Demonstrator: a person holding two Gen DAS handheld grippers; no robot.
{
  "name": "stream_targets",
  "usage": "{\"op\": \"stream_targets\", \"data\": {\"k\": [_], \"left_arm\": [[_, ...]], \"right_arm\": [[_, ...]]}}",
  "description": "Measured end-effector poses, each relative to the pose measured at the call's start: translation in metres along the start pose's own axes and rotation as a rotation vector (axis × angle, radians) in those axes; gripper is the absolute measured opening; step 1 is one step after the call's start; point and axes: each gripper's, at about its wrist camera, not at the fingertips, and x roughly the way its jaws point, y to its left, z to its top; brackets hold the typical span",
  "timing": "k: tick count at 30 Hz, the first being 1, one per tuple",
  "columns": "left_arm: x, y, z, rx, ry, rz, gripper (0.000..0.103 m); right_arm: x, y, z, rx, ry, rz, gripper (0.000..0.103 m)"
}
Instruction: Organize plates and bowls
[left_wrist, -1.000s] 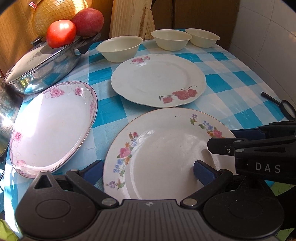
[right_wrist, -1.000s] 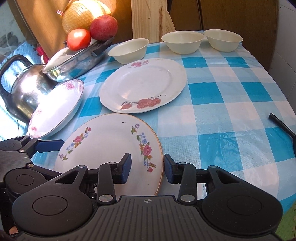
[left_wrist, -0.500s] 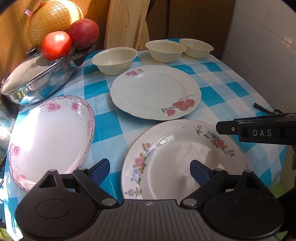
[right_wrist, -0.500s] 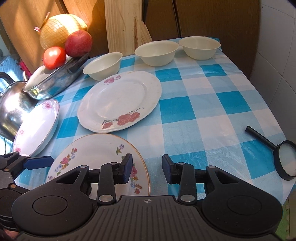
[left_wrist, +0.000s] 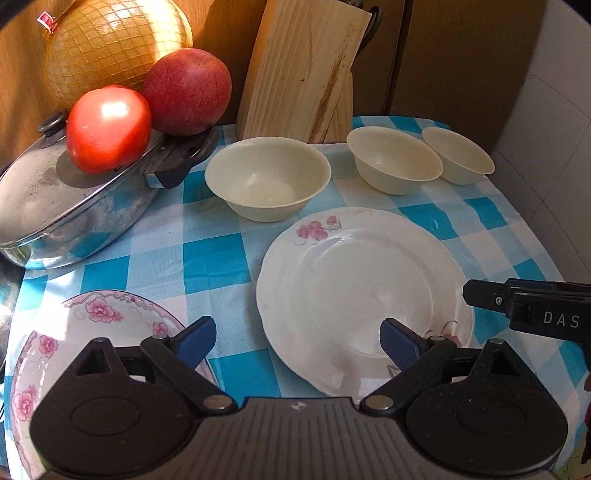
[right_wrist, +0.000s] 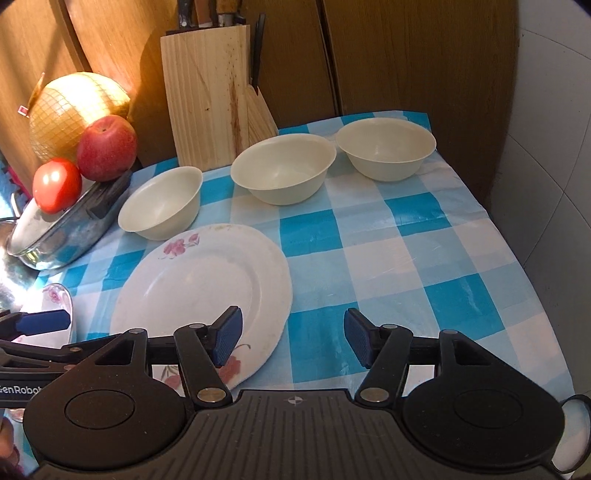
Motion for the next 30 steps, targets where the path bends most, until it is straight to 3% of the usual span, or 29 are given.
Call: {"op": "stream_targets", "data": {"k": [10, 13, 19, 22, 30], "left_arm": [[0.024, 0.01, 0.01, -0.02, 0.02, -0.042, 0.09], [0.03, 0.009, 0.007, -0.018, 0.032, -0.096, 0.09], [0.039, -0.004, 0.006, 0.042, 0.031, -0.083, 0.09], [0.038, -0.01, 0.007, 0.07, 0.034, -0.109, 0.084], [0.039, -0.011, 0.008, 0.05, 0.03, -0.106, 0.08]], "right_arm": [[0.03, 0.001, 0.009, 0.004, 0.059, 0.036, 0.068], [0.037, 0.002, 0.009, -0.007, 0.075, 0.016, 0.064], [0.04, 0.016, 0.006, -0.093, 0.065, -0.008, 0.056], [0.039, 0.021, 0.006, -0.107, 0.066, 0.009, 0.043], [0.038, 0.022, 0.004, -0.114, 0.055, 0.006, 0.043]]}}
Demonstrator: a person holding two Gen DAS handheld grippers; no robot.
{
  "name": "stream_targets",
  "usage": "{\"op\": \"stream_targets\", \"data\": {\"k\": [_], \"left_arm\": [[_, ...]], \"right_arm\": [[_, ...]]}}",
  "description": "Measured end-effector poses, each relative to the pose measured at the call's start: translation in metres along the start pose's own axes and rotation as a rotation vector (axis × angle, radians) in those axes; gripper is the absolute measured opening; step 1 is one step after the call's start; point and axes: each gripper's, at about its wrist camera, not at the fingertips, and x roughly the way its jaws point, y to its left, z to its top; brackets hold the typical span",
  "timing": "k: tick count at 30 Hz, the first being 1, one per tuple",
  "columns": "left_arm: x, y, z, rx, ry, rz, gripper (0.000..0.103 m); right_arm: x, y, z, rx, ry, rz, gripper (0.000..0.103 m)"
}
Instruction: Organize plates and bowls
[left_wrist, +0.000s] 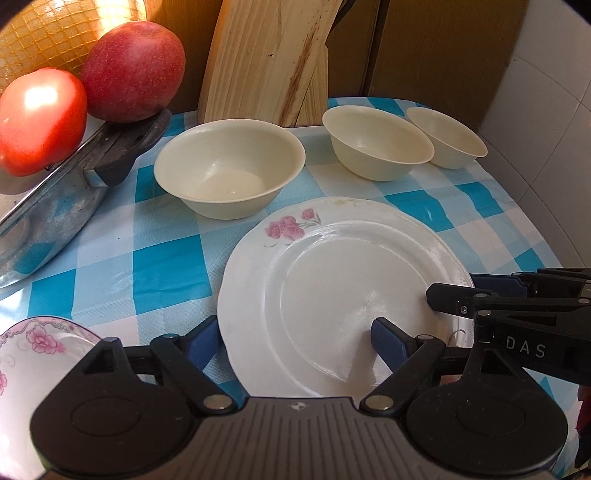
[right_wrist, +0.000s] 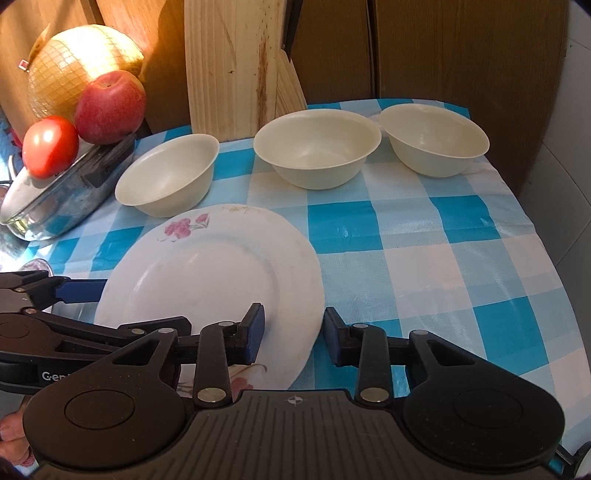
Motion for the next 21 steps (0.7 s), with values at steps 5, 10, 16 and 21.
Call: {"op": "stream_targets", "data": {"k": [5, 10, 16, 21], "left_arm": [[-0.004, 0.001, -0.002, -0.025, 0.016, -0.05, 0.079], [-0.001, -0.005, -0.003, 0.028, 0.005, -0.028, 0.079], [0.004, 0.007, 0.002, -0.013, -0.017, 0.009, 0.08], [0.006, 0.003, 0.006, 0.003, -0.015, -0.023, 0.077]], "right_arm": [[-0.004, -0.001, 0.002, 0.012, 0.011, -0.008, 0.043], [-0.004, -0.009, 0.002, 0.033, 0.011, -0.012, 0.043], [-0.002, -0.013, 0.001, 0.051, -0.004, 0.016, 0.05], [-0.001, -0.013, 0.002, 0.063, -0.012, 0.01, 0.052]]}}
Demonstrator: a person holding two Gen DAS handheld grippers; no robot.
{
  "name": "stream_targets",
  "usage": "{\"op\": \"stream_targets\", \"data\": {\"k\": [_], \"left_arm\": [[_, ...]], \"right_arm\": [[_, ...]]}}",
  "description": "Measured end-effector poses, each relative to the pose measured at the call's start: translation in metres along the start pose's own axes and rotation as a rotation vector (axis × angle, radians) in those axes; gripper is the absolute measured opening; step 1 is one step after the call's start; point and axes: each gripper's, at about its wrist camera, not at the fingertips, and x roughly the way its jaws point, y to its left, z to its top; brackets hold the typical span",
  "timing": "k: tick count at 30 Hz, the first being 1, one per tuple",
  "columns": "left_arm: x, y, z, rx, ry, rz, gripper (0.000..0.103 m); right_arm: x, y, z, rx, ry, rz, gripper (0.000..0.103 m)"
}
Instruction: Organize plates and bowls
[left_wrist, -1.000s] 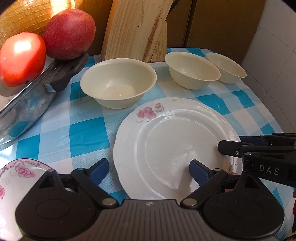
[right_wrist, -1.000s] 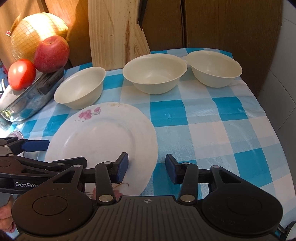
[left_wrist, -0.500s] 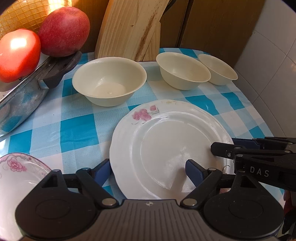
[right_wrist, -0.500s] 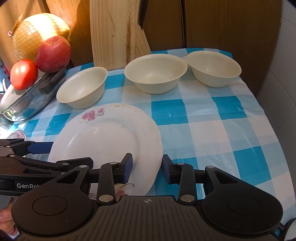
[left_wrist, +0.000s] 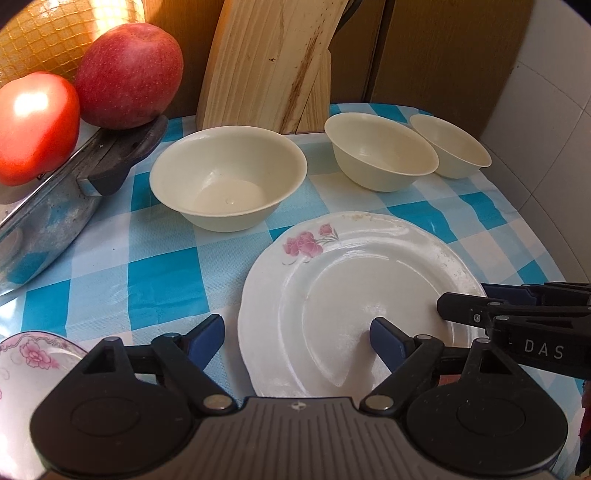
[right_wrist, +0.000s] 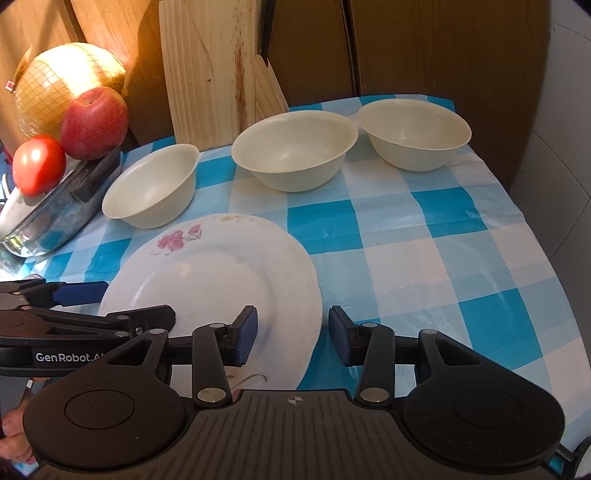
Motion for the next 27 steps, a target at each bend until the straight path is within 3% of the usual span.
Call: {"op": "stream_targets", "data": {"k": [2, 8, 13, 27], "left_arm": [[-0.001, -0.005, 0.0, 0.005, 0.002, 0.018, 0.074], [-0.004, 0.0, 0.003, -0.04, 0.003, -0.002, 0.07], [-0.007, -0.004, 0.001, -0.024, -0.004, 0.021, 0.07], [-0.021, -0.003, 0.001, -0.059, -0.013, -0.011, 0.07]], "right_arm": [[0.0, 0.0, 0.002, 0.008, 0.006, 0.011, 0.045], [0.0, -0.001, 0.002, 0.021, 0.011, -0.002, 0.04], [-0.001, -0.001, 0.0, 0.017, 0.016, 0.001, 0.039], [-0.018, -0.01, 0.003, 0.07, -0.015, 0.036, 0.039]]}}
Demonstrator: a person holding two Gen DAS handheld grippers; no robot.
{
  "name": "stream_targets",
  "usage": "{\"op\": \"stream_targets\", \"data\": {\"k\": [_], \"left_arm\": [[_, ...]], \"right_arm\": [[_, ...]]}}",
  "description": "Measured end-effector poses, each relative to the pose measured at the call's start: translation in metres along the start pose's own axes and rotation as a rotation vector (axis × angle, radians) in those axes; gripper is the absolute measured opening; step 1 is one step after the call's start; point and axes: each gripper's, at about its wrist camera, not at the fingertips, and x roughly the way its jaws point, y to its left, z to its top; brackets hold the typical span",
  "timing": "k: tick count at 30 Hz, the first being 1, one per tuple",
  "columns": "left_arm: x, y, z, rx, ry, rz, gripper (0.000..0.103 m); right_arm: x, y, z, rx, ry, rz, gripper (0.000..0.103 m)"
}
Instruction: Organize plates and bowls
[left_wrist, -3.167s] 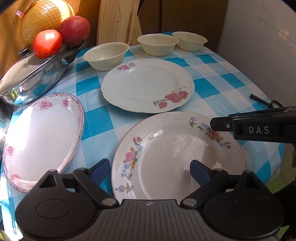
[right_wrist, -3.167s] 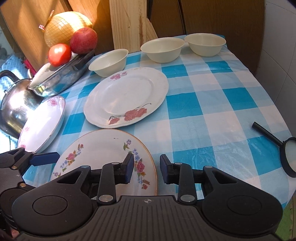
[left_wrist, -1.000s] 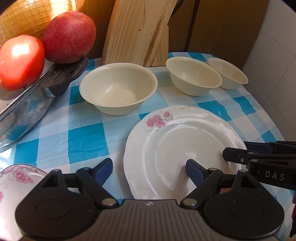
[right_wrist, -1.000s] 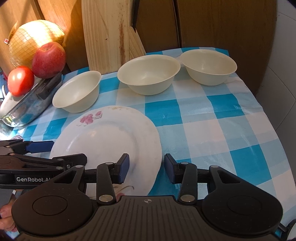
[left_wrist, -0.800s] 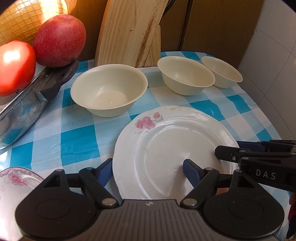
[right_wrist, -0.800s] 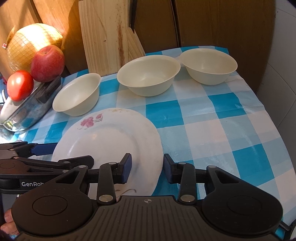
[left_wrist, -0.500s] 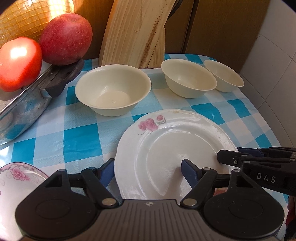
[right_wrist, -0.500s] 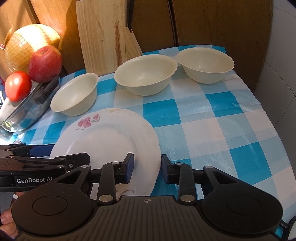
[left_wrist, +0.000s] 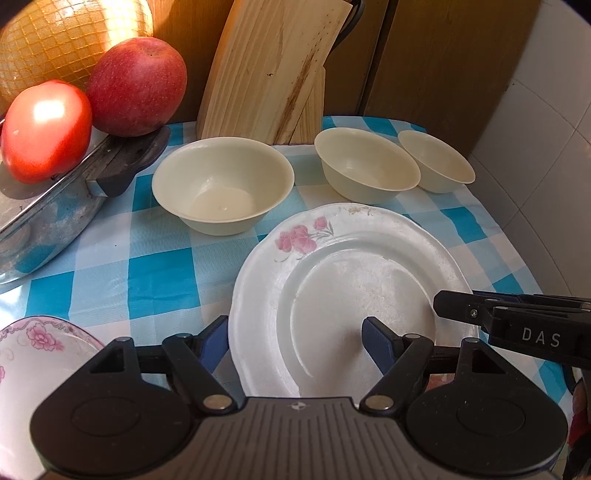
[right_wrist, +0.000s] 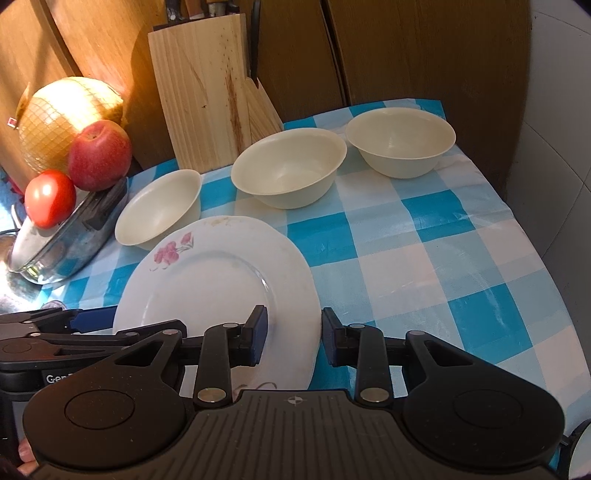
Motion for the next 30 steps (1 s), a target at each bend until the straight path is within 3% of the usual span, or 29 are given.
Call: {"op": "stream_targets", "data": {"k": [30], "left_arm": [[-0.047, -0.01, -0.028, 0.074, -0.065, 0.056, 0.07]], "right_arm": [[-0.031, 0.005, -0.029, 0.008, 0.039, 0.071, 0.039]]}}
